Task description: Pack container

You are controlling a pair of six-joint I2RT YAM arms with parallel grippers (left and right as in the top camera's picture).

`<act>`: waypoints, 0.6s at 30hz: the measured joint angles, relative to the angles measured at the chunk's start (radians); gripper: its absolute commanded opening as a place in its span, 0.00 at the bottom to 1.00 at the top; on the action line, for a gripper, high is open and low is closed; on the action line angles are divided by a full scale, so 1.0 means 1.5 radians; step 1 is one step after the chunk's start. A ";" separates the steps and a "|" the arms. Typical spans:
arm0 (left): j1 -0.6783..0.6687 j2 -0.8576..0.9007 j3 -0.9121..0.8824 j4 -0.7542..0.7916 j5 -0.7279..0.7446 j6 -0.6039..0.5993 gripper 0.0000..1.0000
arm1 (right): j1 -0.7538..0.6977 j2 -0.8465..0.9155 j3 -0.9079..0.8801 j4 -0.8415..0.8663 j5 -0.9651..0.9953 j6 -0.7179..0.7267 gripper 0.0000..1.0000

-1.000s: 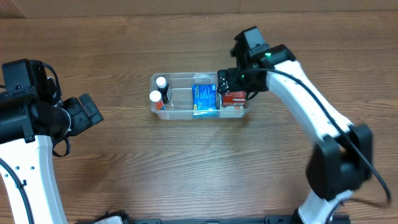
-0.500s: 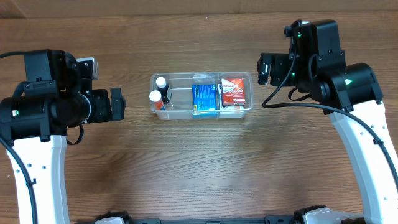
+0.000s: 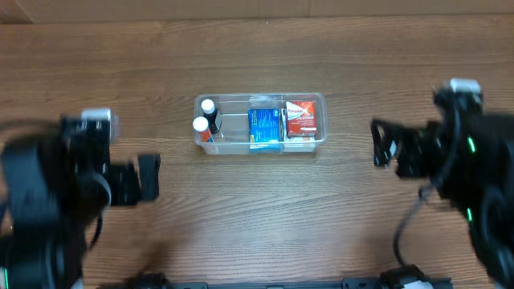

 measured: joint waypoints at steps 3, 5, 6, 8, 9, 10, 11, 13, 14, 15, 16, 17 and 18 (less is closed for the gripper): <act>0.000 -0.134 -0.085 0.023 0.002 0.003 1.00 | 0.000 -0.130 -0.128 0.021 0.000 0.022 1.00; 0.000 -0.198 -0.138 0.033 0.002 0.003 1.00 | 0.000 -0.204 -0.213 0.032 0.000 0.029 1.00; 0.000 -0.218 -0.157 0.033 0.002 0.002 1.00 | 0.000 -0.233 -0.252 0.037 -0.001 0.032 1.00; 0.000 -0.243 -0.187 0.033 0.002 0.001 1.00 | 0.000 -0.273 -0.318 0.028 0.000 0.042 1.00; 0.000 -0.249 -0.198 0.033 0.002 -0.001 1.00 | 0.000 -0.282 -0.340 0.022 0.000 0.052 1.00; 0.000 -0.251 -0.204 0.033 0.002 -0.003 1.00 | 0.000 -0.284 -0.358 0.019 0.000 0.063 1.00; 0.000 -0.251 -0.207 0.033 0.002 -0.004 1.00 | 0.000 -0.282 -0.370 0.019 0.000 0.071 1.00; 0.000 -0.251 -0.208 0.032 0.002 -0.009 1.00 | 0.000 -0.281 -0.376 0.020 -0.001 0.079 1.00; 0.000 -0.251 -0.208 0.031 0.002 -0.010 1.00 | 0.000 -0.281 -0.376 0.020 0.000 0.080 1.00; 0.000 -0.251 -0.208 0.026 0.002 -0.011 1.00 | 0.000 -0.281 -0.376 0.021 0.000 0.084 1.00; 0.000 -0.251 -0.208 0.020 0.002 -0.011 1.00 | 0.000 -0.281 -0.376 0.021 0.000 0.086 1.00; 0.000 -0.251 -0.208 0.016 0.002 -0.011 1.00 | 0.000 -0.281 -0.376 0.021 0.000 0.088 1.00; 0.000 -0.251 -0.208 0.012 0.002 -0.011 1.00 | 0.000 -0.281 -0.376 0.021 0.000 0.089 1.00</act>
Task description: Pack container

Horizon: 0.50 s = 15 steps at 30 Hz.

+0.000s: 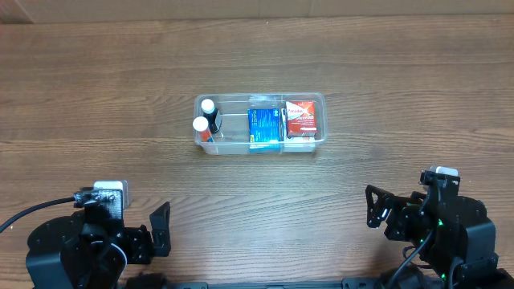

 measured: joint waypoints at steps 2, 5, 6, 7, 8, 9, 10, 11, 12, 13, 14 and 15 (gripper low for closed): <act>0.000 0.000 0.000 -0.006 0.000 0.000 1.00 | 0.000 0.000 0.000 0.001 0.000 0.001 1.00; 0.000 0.000 0.000 -0.008 0.000 0.000 1.00 | 0.000 0.000 0.000 0.001 0.000 0.002 1.00; 0.000 0.000 0.000 -0.008 0.000 0.000 1.00 | 0.000 0.000 0.000 0.001 0.000 0.002 1.00; 0.000 0.000 0.000 -0.008 0.000 0.000 1.00 | 0.000 0.000 0.000 0.001 0.000 0.002 1.00; 0.000 0.000 0.000 -0.008 0.000 0.000 1.00 | 0.000 0.000 0.000 0.000 0.000 0.002 1.00; 0.000 0.000 0.000 -0.008 0.000 0.000 1.00 | 0.000 0.000 0.000 0.000 0.001 0.001 1.00; 0.000 0.000 0.000 -0.008 0.000 0.000 1.00 | 0.000 0.000 0.000 0.002 0.004 -0.006 1.00; 0.000 0.000 0.000 -0.008 0.000 0.000 1.00 | 0.000 0.000 -0.001 0.010 0.007 -0.018 1.00; 0.000 0.000 0.000 -0.008 0.000 0.000 1.00 | -0.001 0.000 -0.003 0.021 0.008 -0.030 1.00; 0.000 0.000 0.000 -0.008 0.000 0.000 1.00 | -0.005 -0.002 -0.012 0.048 0.009 -0.052 1.00; 0.000 0.000 0.000 -0.009 0.000 0.000 1.00 | -0.012 -0.005 -0.025 0.076 0.010 -0.075 1.00; 0.000 0.000 0.000 -0.010 0.000 0.000 1.00 | -0.018 -0.011 -0.041 0.099 0.011 -0.093 1.00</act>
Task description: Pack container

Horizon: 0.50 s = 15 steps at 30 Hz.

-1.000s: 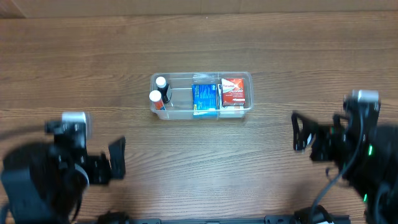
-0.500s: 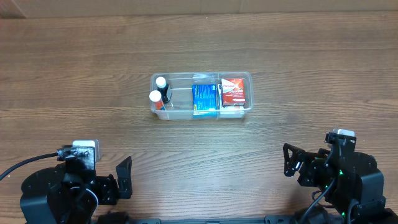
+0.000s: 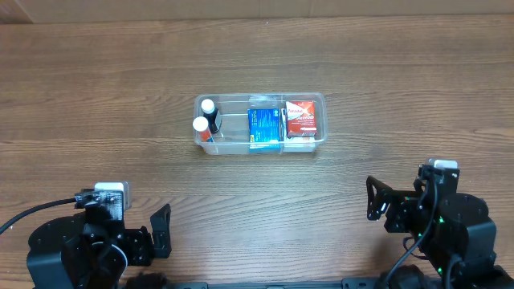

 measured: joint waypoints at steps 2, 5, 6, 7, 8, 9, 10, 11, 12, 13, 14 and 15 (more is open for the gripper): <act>0.000 0.000 0.000 0.000 0.000 0.000 1.00 | -0.009 -0.030 -0.050 0.055 0.001 -0.030 1.00; 0.000 0.000 -0.001 0.001 0.000 -0.002 1.00 | -0.013 -0.107 -0.137 0.128 0.001 -0.055 1.00; 0.000 0.000 -0.001 0.000 0.000 -0.002 1.00 | -0.013 -0.150 -0.179 0.157 0.001 -0.062 1.00; 0.000 0.000 -0.001 0.000 0.000 -0.002 1.00 | -0.013 -0.180 -0.206 0.180 0.001 -0.065 1.00; 0.000 0.000 -0.001 0.000 0.000 -0.002 1.00 | -0.013 -0.205 -0.232 0.204 0.000 -0.067 1.00; 0.000 0.000 -0.001 0.000 0.000 -0.002 1.00 | -0.013 -0.233 -0.263 0.239 0.000 -0.069 1.00; 0.000 0.000 -0.001 0.000 0.000 -0.002 1.00 | -0.013 -0.258 -0.290 0.263 -0.001 -0.071 1.00; 0.000 0.000 -0.001 0.000 0.000 -0.002 1.00 | -0.013 -0.275 -0.310 0.285 -0.002 -0.071 1.00; 0.000 0.000 -0.001 0.000 0.000 -0.002 1.00 | -0.013 -0.297 -0.338 0.327 -0.002 -0.072 1.00; 0.000 0.000 -0.001 0.000 0.000 -0.002 1.00 | -0.013 -0.318 -0.366 0.364 -0.002 -0.075 1.00; 0.000 0.000 -0.001 0.000 0.000 -0.002 1.00 | -0.013 -0.326 -0.396 0.429 -0.002 -0.075 1.00; 0.000 0.000 -0.001 0.000 0.000 -0.002 1.00 | -0.013 -0.326 -0.416 0.477 -0.002 -0.076 1.00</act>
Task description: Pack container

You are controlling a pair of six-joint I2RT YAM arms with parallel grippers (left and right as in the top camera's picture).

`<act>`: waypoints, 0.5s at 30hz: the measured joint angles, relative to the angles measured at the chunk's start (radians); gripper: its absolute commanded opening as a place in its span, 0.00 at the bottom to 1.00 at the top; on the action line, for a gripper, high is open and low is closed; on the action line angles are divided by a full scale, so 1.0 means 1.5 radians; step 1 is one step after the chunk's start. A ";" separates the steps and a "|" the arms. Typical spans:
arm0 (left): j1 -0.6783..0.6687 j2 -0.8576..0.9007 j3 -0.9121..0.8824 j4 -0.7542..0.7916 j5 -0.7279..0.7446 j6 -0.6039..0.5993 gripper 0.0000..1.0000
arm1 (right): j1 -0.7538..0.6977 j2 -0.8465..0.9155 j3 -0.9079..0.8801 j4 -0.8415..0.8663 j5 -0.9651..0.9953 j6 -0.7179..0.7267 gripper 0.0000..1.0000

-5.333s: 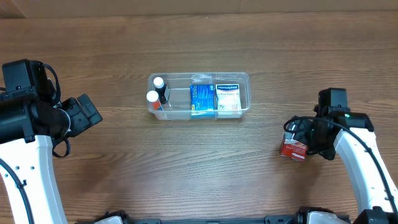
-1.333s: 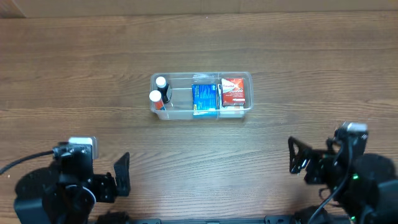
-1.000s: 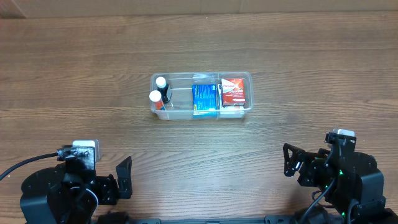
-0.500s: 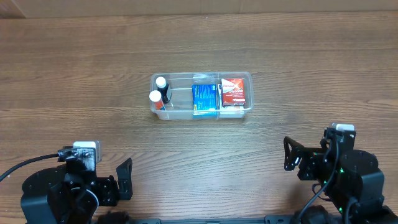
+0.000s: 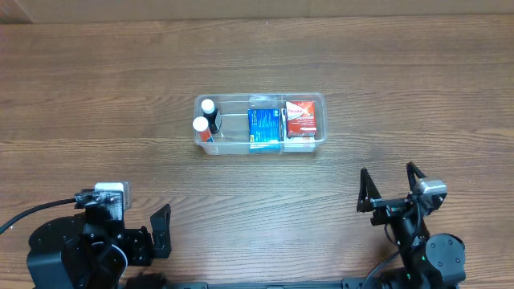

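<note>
A clear plastic container [image 5: 261, 142] stands in the middle of the wooden table. It holds two white-capped bottles [image 5: 201, 124] at its left end, a blue packet [image 5: 263, 127] in the middle and a red box [image 5: 302, 117] at the right. My left gripper [image 5: 161, 229] sits low at the front left, far from the container. Only one dark finger shows, so its state is unclear. My right gripper [image 5: 388, 186] rests at the front right with its two fingers spread wide and nothing between them.
The wooden table [image 5: 257, 56] runs across the whole view, with a pale wall strip along the far edge. Both arm bases and a cable [image 5: 24, 213] crowd the front edge.
The right arm has drawn in and turned at the front right. Its two fingers now show spread apart, pointing up the table. The left arm and the container are unchanged.
Both arms were blurred and level with the container, one on each side of it. Then both stood back at the front edge of the table and stayed there. Now the right wrist has turned and shows open fingers. The container's contents stayed the same throughout.
</note>
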 measured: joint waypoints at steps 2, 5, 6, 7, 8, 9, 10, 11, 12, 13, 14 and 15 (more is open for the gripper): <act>0.000 0.000 0.000 0.000 0.000 0.000 1.00 | 0.000 -0.001 -0.048 0.109 0.000 -0.002 1.00; 0.000 0.000 0.000 0.000 0.000 0.000 1.00 | 0.000 -0.001 -0.111 0.207 0.000 -0.002 1.00; 0.000 0.000 0.000 0.000 0.000 0.000 1.00 | 0.000 -0.001 -0.130 0.210 -0.002 -0.002 1.00; 0.000 0.000 -0.001 0.000 0.000 0.000 1.00 | 0.000 -0.002 -0.143 0.184 -0.004 -0.002 1.00; 0.000 0.000 -0.001 0.000 0.000 0.000 1.00 | 0.000 -0.001 -0.148 0.160 -0.008 -0.002 1.00; 0.000 0.000 -0.001 0.000 0.000 0.000 1.00 | 0.000 0.000 -0.148 0.152 -0.009 -0.002 1.00; 0.000 0.000 -0.001 0.000 0.000 0.000 1.00 | 0.000 0.000 -0.148 0.156 -0.012 -0.002 1.00; 0.000 0.000 -0.001 0.000 0.000 0.000 1.00 | 0.000 -0.001 -0.148 0.158 -0.015 -0.002 1.00; 0.000 0.000 -0.001 0.000 0.000 0.000 1.00 | 0.000 -0.001 -0.148 0.157 -0.016 -0.002 1.00; 0.000 0.000 -0.001 0.000 0.000 0.000 1.00 | 0.000 -0.001 -0.148 0.157 -0.016 -0.002 1.00; 0.000 0.000 -0.001 0.000 0.000 0.000 1.00 | 0.000 -0.001 -0.148 0.157 -0.017 -0.002 1.00; 0.000 0.000 -0.001 0.000 0.000 0.000 1.00 | 0.000 -0.001 -0.148 0.158 -0.017 -0.002 1.00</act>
